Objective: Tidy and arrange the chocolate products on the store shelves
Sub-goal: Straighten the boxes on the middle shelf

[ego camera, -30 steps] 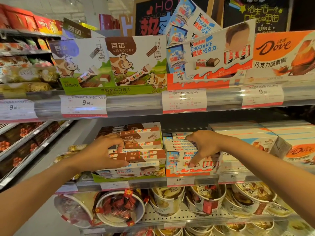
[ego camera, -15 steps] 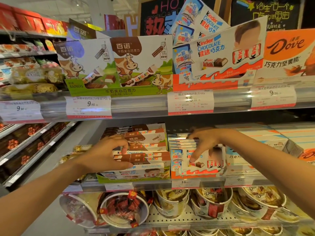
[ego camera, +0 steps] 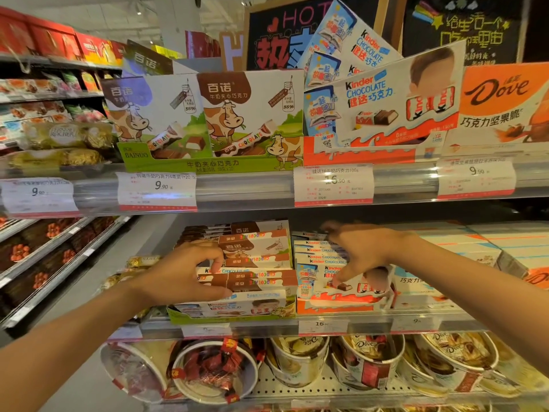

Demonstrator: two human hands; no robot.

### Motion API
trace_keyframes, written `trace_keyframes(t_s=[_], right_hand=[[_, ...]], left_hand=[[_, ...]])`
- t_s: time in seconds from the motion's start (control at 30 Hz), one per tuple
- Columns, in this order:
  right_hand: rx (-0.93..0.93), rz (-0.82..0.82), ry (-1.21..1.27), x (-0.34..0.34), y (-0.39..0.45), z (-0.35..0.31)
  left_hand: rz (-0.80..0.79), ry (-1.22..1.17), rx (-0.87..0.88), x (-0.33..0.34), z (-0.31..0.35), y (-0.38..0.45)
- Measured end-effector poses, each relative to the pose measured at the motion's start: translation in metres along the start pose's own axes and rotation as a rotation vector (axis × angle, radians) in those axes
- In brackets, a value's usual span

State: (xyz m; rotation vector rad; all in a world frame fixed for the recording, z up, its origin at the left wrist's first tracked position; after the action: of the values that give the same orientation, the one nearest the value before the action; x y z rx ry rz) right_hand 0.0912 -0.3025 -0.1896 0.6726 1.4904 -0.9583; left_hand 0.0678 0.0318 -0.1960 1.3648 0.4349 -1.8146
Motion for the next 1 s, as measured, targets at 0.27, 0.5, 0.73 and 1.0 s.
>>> trace_keyframes(t_s=[0.27, 0.5, 0.73, 1.0], right_hand=[[-0.006, -0.036, 0.205, 0.004, 0.003, 0.000], [-0.230, 0.858, 0.191, 0.000, -0.028, -0.065], [-0.321, 0.645, -0.323, 0.027, -0.011, -0.126], [-0.127, 0.633, -0.302, 0.022, 0.008, -0.155]], left_hand=[[-0.005, 0.047, -0.038, -0.001, 0.005, 0.000], [-0.014, 0.164, -0.057, -0.001, 0.015, 0.002], [0.033, 0.124, -0.023, -0.009, 0.003, 0.005], [0.045, 0.016, -0.037, -0.005, 0.004, 0.014]])
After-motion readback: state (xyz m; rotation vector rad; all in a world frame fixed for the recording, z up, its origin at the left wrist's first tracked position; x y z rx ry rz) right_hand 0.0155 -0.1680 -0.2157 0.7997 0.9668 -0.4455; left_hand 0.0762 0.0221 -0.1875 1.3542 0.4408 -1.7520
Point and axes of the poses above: each hand's wrist, its own y-axis towards the middle knuckle, its own x-axis out of the palm, z = x × y, the point moved 1 cm from there along y, towards the middle knuckle, and after that the axes turned 2 degrees about -z, right-handed, at the moved point
